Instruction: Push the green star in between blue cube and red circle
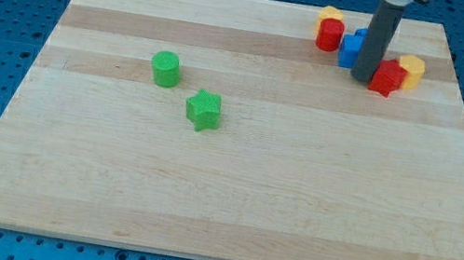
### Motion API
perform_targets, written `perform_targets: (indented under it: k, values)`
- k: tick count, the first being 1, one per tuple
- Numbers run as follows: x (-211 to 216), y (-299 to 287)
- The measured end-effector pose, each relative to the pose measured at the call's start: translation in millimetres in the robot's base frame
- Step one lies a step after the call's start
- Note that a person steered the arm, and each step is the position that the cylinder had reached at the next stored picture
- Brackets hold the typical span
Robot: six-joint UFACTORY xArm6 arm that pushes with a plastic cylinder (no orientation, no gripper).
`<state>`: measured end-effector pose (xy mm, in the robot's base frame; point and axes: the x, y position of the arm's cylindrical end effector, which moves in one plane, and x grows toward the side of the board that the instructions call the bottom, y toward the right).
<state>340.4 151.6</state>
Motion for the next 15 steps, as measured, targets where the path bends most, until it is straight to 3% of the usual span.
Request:
perform_targets:
  k: [6, 7, 8, 10, 12, 14, 15]
  values:
    - [184.9, -202.6]
    - [190.2, -220.9]
    - [136.5, -222.5]
    - [136.2, -222.5]
    - [85.6, -199.9]
    - [99.1, -212.3]
    - [82.5, -180.7]
